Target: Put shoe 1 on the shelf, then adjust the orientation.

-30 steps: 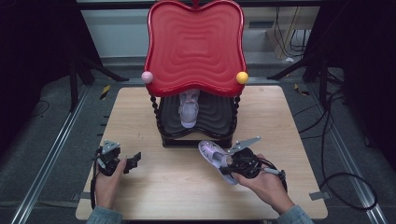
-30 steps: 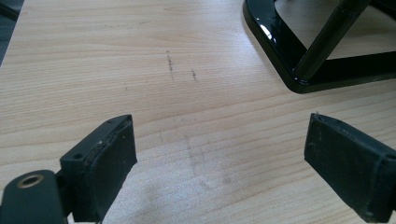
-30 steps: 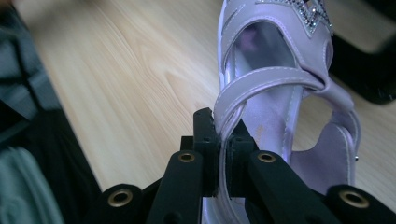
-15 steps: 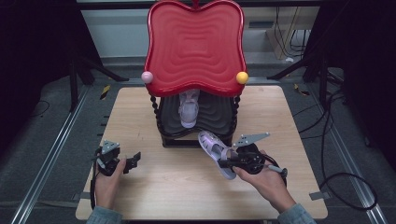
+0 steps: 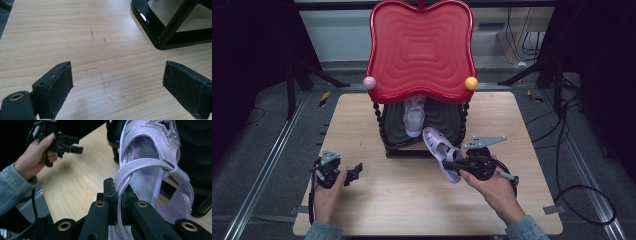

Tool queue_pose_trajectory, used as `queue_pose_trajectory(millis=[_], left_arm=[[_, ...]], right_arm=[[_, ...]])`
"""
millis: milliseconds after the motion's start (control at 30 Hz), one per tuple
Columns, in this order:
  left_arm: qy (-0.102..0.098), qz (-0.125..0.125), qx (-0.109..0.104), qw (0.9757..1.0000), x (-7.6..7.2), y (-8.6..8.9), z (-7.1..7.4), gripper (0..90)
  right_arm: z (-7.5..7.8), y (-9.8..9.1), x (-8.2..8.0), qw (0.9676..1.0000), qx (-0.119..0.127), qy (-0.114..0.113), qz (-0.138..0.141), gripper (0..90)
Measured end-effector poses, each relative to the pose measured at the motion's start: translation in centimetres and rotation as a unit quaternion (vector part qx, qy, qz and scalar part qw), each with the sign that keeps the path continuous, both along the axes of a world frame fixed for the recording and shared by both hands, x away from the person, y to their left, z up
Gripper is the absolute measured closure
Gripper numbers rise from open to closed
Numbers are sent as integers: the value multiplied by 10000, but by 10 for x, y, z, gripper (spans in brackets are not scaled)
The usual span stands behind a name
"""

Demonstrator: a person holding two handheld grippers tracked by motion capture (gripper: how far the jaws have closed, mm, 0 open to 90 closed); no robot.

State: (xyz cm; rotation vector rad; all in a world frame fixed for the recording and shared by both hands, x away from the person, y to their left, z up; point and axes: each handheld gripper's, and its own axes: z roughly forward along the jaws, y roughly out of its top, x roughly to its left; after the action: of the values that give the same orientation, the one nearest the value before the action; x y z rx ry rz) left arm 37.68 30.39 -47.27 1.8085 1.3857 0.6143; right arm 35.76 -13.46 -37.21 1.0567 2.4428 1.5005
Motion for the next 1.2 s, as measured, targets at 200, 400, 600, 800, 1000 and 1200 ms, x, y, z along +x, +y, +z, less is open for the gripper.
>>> queue_pose_trajectory(millis=[200, 400, 600, 800, 1000, 1200], left_arm=[[2, 2, -2, 10000, 0, 0, 0, 83], [-1, 3, -5, 10000, 0, 0, 0, 83], [-2, 2, 2, 10000, 0, 0, 0, 83], [0, 2, -5, 10000, 0, 0, 0, 83], [-14, 6, -18, 10000, 0, 1, 1, 83], [-21, -6, -13, 10000, 0, 0, 1, 83]], right_arm=[[4, 2, 3, 9997, 146, -76, -171, 866], [9, 5, 8, 9988, 262, -164, -378, 866], [12, 11, 14, 9970, 381, -233, -626, 866], [13, 21, 22, 9936, 411, -364, -983, 866], [13, 28, 27, 9903, 427, -470, -1236, 866], [12, 38, 32, 9866, 403, -620, -1457, 866]])
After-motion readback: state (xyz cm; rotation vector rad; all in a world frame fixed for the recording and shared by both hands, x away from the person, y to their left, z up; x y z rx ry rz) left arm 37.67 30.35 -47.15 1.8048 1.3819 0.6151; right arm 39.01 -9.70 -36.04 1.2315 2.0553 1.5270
